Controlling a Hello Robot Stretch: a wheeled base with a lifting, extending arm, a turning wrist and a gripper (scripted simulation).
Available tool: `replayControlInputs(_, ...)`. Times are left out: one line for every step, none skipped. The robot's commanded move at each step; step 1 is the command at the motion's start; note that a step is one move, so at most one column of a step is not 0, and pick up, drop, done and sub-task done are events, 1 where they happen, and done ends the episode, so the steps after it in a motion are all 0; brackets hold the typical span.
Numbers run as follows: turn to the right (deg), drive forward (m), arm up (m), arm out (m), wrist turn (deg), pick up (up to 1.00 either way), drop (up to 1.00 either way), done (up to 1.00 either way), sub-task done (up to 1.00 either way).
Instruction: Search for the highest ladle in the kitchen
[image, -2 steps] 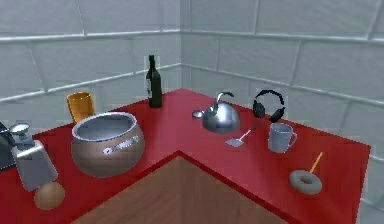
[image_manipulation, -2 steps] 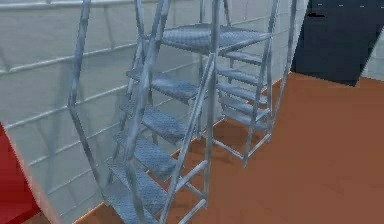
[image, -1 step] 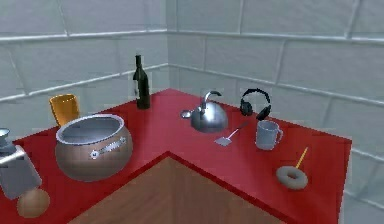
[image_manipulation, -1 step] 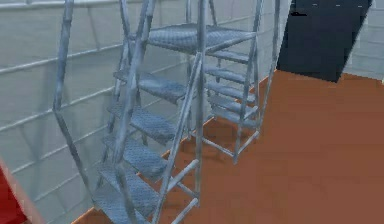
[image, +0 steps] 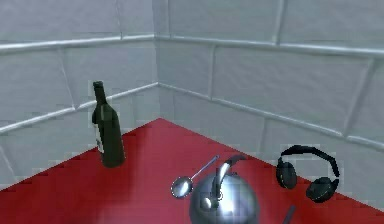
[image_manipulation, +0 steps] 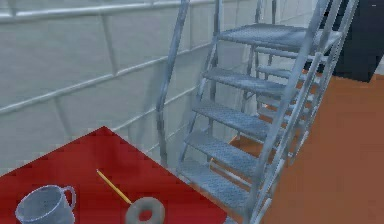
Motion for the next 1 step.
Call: replayControlInputs(0.0, 0.00, 0.00, 0.00, 0.0, 0.00, 0.00, 1.00, 0.00)
